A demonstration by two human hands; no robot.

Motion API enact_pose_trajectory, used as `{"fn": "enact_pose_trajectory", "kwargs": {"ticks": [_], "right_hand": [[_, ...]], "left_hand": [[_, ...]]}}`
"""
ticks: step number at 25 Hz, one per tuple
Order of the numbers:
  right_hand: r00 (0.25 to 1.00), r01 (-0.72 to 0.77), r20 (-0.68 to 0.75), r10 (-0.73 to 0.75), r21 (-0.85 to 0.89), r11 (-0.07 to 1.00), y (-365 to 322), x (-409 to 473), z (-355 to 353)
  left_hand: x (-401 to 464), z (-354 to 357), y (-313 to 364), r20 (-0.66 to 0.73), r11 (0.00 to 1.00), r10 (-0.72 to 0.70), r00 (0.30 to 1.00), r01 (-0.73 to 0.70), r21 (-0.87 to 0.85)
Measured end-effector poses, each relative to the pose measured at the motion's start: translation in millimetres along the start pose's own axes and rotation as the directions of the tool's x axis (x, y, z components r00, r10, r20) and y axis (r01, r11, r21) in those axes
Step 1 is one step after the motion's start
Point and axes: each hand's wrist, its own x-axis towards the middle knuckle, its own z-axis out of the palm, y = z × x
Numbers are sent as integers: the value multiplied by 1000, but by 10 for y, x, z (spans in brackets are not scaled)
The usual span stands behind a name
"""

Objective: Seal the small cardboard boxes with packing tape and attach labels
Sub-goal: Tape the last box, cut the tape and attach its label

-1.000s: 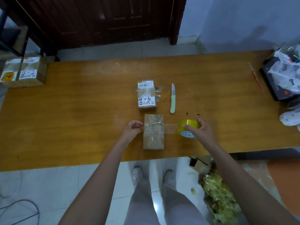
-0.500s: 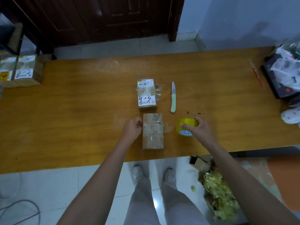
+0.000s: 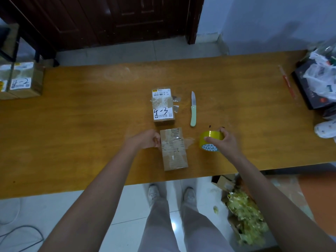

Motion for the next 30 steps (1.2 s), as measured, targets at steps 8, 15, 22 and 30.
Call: {"fn": "enact_pose_trajectory", "kwargs": {"ticks": [8,15,22,30], "right_hand": [[999,-23,-24,22,-59,998,50,-38,119],[998,-38,-55,34,-64,997,71,-76,86],[1000,1,-29,-2,-47,999,80,-55,-30],[997,65,-35,-65,-2,998,72,-101,-192]], "left_hand": [[47,379,26,-320,971,-216,922,170,-166],[-293,834,670,-629,831,-478,613,85,-549],[-211,1109,1095,-657,900,-434,617,327,-287],[-156,1254,1104,-682,908,-395,615,373,-190]]}}
